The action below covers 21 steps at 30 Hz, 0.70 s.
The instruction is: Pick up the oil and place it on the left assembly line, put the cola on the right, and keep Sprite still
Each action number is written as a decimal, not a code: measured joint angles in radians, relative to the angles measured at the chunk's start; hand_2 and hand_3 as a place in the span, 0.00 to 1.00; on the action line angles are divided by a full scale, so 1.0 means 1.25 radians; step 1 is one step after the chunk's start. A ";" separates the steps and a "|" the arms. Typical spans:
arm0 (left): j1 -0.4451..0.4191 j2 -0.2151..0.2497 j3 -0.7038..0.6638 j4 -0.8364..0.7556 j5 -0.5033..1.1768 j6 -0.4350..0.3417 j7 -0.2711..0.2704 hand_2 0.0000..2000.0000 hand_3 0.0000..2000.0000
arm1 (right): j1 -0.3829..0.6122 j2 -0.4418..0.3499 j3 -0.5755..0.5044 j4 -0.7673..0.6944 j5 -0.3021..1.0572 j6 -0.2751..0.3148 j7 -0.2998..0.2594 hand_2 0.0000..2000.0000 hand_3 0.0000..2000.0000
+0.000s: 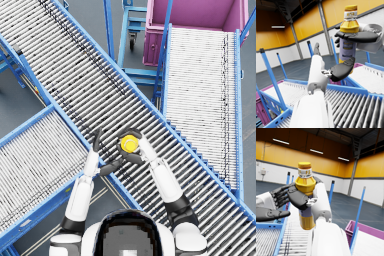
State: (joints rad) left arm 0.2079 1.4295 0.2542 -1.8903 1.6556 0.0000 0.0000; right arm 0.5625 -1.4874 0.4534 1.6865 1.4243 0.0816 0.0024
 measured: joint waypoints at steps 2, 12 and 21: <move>0.011 0.010 0.009 0.009 0.006 0.000 0.000 0.00 0.00 | -0.005 -0.002 0.024 0.013 0.000 -0.001 0.000 1.00 1.00; 0.020 0.029 0.030 0.024 0.011 -0.027 -0.001 0.00 0.00 | -0.037 0.002 0.136 0.042 0.001 -0.041 -0.007 1.00 1.00; 0.005 0.029 0.026 0.010 0.012 -0.064 0.000 1.00 1.00 | -0.041 -0.013 0.134 0.036 0.001 -0.030 0.000 0.32 0.84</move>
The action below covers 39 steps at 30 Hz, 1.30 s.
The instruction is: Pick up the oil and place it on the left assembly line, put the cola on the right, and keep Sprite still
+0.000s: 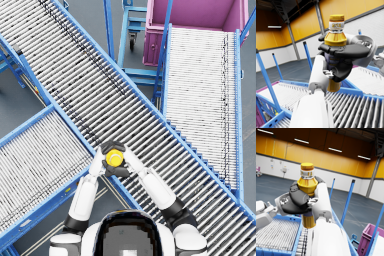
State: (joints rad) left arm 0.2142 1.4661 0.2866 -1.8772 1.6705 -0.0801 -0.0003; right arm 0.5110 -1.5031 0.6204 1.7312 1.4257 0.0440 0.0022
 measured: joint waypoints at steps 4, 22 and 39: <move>-0.006 0.002 -0.006 -0.009 0.000 0.004 0.000 1.00 1.00 | -0.005 -0.005 -0.002 0.007 -0.001 -0.027 -0.001 0.00 0.18; -0.055 0.054 -0.526 0.082 0.000 0.012 0.001 1.00 1.00 | -0.070 0.013 -0.107 0.070 -0.001 -0.035 -0.002 0.00 0.00; -0.053 0.018 -0.634 0.015 0.000 0.064 0.000 0.00 0.00 | -0.074 -0.017 -0.196 0.062 -0.001 -0.035 -0.002 0.00 0.00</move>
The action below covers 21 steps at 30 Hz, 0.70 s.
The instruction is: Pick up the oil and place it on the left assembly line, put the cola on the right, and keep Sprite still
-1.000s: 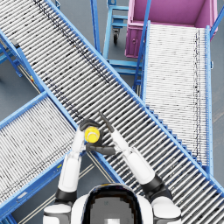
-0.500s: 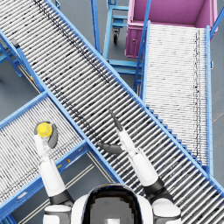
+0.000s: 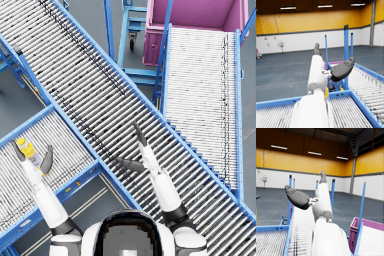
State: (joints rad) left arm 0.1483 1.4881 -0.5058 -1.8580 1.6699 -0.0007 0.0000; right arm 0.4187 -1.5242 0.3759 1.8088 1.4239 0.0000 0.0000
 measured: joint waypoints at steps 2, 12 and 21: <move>0.007 -0.010 0.037 -0.020 0.000 0.000 0.000 0.00 0.00 | 0.004 -0.005 -0.036 0.001 0.000 0.000 0.000 0.00 0.00; 0.059 -0.048 0.195 -0.043 0.000 0.001 0.000 0.00 0.00 | 0.014 -0.018 -0.195 0.010 0.000 0.000 0.000 0.00 0.00; 0.126 -0.059 0.348 -0.028 0.000 0.001 0.000 0.00 0.00 | 0.007 -0.018 -0.339 0.022 -0.001 0.000 0.000 0.00 0.00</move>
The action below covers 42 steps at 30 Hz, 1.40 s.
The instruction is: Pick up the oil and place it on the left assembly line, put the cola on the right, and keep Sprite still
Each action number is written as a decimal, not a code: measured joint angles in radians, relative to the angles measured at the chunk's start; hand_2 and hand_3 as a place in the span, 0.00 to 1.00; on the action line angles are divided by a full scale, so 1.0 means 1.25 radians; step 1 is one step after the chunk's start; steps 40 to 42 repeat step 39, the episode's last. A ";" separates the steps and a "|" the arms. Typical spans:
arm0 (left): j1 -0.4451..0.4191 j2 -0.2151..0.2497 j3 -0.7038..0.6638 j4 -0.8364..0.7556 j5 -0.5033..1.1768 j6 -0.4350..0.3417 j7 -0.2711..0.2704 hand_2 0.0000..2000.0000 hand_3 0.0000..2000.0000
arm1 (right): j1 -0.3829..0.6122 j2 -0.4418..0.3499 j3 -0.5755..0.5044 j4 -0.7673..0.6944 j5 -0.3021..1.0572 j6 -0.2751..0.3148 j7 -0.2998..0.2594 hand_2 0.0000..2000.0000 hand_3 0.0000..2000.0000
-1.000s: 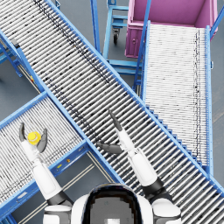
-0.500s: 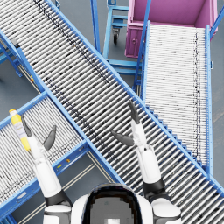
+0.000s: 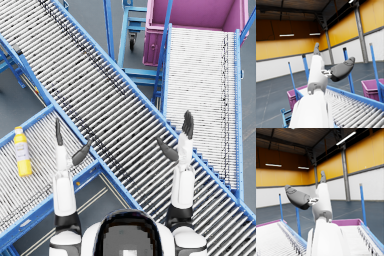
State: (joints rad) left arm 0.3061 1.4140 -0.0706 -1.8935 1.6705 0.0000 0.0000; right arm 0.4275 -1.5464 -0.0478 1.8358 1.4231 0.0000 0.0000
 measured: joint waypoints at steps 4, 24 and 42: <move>0.020 0.003 0.043 0.002 0.000 0.000 0.000 0.00 0.00 | -0.005 0.000 -0.033 0.004 0.000 0.000 0.000 0.00 0.00; -0.005 -0.113 0.163 0.055 -0.368 0.055 0.055 0.00 0.00 | -0.080 0.187 0.127 -0.021 -0.232 0.055 -0.055 0.00 0.00; -0.013 -0.165 0.218 0.078 -0.535 0.080 0.080 0.00 0.00 | -0.110 0.271 0.199 -0.032 -0.338 0.080 -0.081 0.00 0.00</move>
